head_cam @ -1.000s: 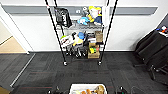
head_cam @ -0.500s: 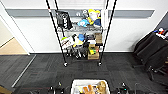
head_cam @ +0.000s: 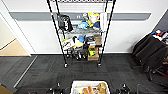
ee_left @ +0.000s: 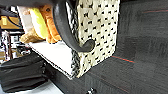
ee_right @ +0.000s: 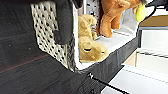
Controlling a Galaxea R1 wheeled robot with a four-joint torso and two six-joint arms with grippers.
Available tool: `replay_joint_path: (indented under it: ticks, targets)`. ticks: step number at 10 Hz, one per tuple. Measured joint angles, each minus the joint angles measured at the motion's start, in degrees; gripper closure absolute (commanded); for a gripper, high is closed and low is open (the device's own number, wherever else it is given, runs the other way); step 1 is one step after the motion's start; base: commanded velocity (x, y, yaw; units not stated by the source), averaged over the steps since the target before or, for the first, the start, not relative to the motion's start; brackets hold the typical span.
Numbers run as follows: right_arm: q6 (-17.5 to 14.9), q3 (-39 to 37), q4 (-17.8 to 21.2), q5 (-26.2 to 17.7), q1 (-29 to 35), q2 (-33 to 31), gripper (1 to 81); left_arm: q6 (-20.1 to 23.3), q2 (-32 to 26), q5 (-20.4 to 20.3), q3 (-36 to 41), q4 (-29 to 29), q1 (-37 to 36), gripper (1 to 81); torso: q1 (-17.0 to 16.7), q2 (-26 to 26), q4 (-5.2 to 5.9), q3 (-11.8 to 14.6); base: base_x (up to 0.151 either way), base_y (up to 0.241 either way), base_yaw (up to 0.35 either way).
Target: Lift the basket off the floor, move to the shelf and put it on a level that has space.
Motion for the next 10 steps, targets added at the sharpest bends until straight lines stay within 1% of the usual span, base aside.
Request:
replay_joint_path:
  ticks: [2, 6, 7, 10]
  targets:
    - [0.0, 1.1, 0.0, 0.5, 0.0, -0.3, 81.1, 0.0, -0.2, -0.1, 0.5, 0.0, 0.0, 81.1, -2.6, 3.9, 0.00, 0.6, 0.000, 0.000, 0.000]
    - [0.0, 0.8, 0.0, 1.0, 0.2, 1.1, 81.1, 0.1, 3.3, -0.5, 0.3, 0.2, 0.0, 81.1, -7.4, 11.4, 0.00, 0.9, 0.000, 0.000, 0.000]
    - [0.0, 0.8, 0.0, 0.9, 0.1, 1.6, 81.1, 0.1, 3.2, -0.5, 0.3, 0.2, 0.0, 81.1, -8.4, 13.0, 0.00, 1.9, 0.000, 0.000, 0.000]
    - [0.0, 0.8, 0.0, 1.0, 0.1, 2.1, 81.1, 0.2, 1.5, -0.6, 0.8, 0.2, 0.0, 81.1, -12.2, 18.6, 0.00, 5.8, 0.000, 0.000, 0.000]
